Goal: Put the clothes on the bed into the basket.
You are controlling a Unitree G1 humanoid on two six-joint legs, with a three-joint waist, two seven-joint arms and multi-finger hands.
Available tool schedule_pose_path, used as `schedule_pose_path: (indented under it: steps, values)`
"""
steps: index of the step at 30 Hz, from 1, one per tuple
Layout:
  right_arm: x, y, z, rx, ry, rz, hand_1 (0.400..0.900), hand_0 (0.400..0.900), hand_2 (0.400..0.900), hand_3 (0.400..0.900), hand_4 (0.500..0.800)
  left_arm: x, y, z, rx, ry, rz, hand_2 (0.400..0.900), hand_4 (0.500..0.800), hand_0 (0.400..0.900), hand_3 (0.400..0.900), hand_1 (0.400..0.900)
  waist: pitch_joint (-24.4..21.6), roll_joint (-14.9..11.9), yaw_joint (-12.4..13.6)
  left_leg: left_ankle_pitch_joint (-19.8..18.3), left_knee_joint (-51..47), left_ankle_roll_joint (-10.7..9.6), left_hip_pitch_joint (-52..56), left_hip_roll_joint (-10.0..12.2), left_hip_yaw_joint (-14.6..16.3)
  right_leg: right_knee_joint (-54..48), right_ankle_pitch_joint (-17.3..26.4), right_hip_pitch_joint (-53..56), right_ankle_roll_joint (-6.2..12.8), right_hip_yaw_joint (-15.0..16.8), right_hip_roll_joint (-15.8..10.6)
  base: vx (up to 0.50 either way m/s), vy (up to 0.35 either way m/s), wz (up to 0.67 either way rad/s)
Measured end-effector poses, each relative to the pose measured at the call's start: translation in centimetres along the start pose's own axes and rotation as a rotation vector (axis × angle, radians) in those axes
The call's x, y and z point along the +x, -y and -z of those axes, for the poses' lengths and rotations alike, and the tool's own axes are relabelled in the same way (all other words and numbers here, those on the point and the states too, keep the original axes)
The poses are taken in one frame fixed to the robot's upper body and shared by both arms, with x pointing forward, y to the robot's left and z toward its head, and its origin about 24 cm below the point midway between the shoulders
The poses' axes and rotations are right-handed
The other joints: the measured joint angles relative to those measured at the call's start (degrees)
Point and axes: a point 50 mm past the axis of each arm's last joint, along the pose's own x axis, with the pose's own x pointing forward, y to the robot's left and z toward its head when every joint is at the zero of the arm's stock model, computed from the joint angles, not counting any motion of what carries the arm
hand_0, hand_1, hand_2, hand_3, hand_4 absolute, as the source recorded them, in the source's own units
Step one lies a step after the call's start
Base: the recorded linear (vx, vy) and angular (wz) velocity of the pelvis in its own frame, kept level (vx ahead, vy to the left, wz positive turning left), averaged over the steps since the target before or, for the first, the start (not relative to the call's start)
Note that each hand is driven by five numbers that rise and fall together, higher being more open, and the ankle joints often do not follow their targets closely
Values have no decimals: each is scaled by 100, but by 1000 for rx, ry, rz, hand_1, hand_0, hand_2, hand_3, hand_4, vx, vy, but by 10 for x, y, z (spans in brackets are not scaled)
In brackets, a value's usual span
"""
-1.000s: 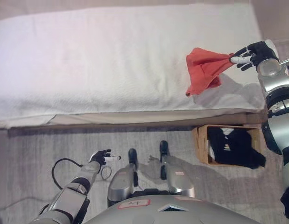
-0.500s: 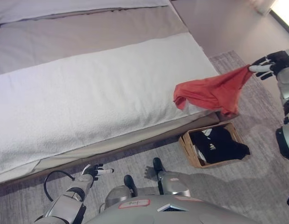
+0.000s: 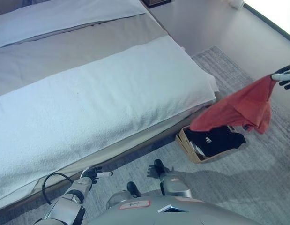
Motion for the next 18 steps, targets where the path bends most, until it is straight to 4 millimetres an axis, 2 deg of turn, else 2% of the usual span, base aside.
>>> schedule_pose_path:
  steps: [5, 12, 14, 15, 18]
  values:
    - [0, -4, 13, -16, -38, -17, 400, 400, 400, 400, 500, 0, -3, 0, -17, -1, -8, 900, 800, 900, 900, 900, -14, 48, -5, -2, 2, -1, 17, -14, 45, 0, 21, 0, 32, 35, 12, -12, -1, -6]
    - [0, -2, 15, -9, -43, -14, 400, 400, 400, 400, 500, 0, -4, 0, -18, 0, -10, 900, 800, 900, 900, 900, 27, 185, -5, -33, -20, 14, 54, -35, 125, -1, 19, 2, 30, 117, 7, -6, -6, -3]
    - [0, 0, 16, 5, -45, -10, 655, 655, 655, 655, 653, 0, -4, 0, -18, 1, -10, 900, 800, 900, 900, 900, 64, 247, -8, -42, -43, 19, 56, -41, 128, -1, 13, 0, 20, 120, -6, 0, 0, 0]
    - [0, 0, 17, 15, -47, -8, 900, 900, 900, 900, 800, 0, -4, 0, -18, 0, -10, 900, 800, 900, 900, 900, 80, 277, -7, -44, -42, 20, 55, -44, 125, -1, 13, -1, 20, 119, -3, -5, -4, 4]
    - [-1, 2, 19, 20, -57, -4, 900, 900, 900, 900, 800, 0, -4, 0, -19, 0, -10, 900, 800, 900, 900, 900, 107, 357, -1, -52, -42, 28, 53, -49, 112, -1, 14, 0, 22, 112, -4, -2, -11, 6]
